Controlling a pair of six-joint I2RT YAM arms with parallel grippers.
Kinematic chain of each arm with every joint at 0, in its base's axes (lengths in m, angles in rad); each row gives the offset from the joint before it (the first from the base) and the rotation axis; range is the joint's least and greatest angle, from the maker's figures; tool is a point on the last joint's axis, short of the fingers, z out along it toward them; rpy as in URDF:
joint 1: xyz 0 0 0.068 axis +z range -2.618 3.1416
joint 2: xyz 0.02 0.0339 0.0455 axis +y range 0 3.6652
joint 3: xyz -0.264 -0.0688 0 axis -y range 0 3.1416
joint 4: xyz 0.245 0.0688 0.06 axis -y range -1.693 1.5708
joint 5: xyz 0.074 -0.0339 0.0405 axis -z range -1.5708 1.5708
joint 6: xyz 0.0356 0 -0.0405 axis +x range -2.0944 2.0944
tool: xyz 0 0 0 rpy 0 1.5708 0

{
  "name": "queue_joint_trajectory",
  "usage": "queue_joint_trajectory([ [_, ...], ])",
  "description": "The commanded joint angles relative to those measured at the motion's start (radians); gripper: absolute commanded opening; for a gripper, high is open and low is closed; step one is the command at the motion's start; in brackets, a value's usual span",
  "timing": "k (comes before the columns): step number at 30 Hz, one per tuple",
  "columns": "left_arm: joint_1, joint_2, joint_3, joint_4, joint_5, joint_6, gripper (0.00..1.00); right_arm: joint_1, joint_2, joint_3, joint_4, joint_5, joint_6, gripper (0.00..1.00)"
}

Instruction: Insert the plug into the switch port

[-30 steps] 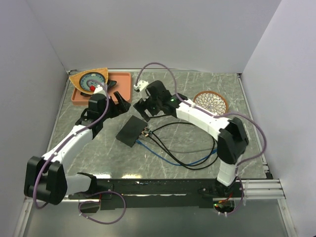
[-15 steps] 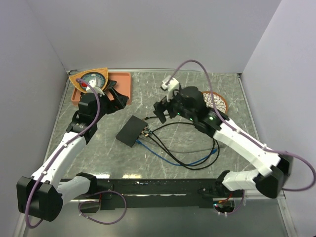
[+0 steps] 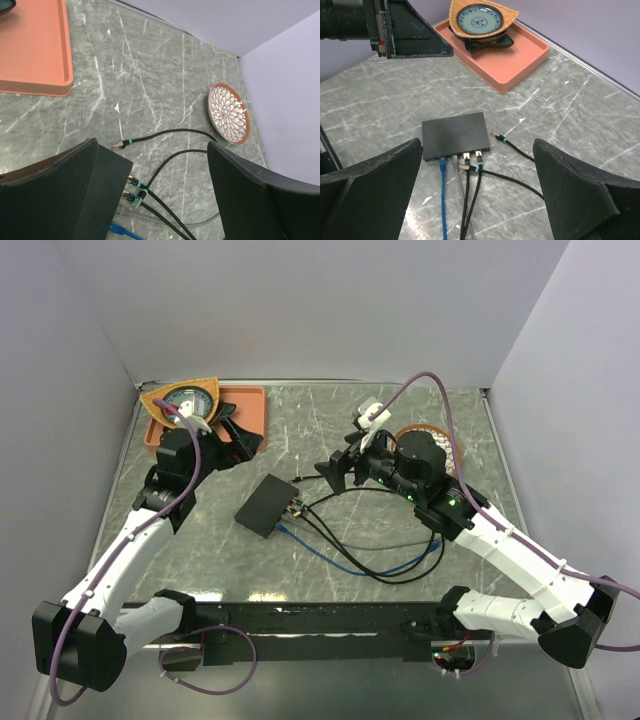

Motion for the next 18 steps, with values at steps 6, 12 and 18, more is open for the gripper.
queue_joint_trajectory([
  [6, -0.003, -0.083, -0.007, 0.032, -0.019, 0.019, 0.96, 0.0, -0.054, -0.017, 0.112, -0.079, 0.036, 0.99],
  [12, -0.003, -0.135, -0.033, 0.018, -0.083, 0.026, 0.96, 0.001, -0.124, -0.152, 0.264, -0.143, -0.006, 0.99],
  [18, -0.003, -0.221, -0.142, 0.137, -0.128, 0.083, 0.96, 0.001, -0.181, -0.308, 0.468, -0.003, 0.003, 0.99],
])
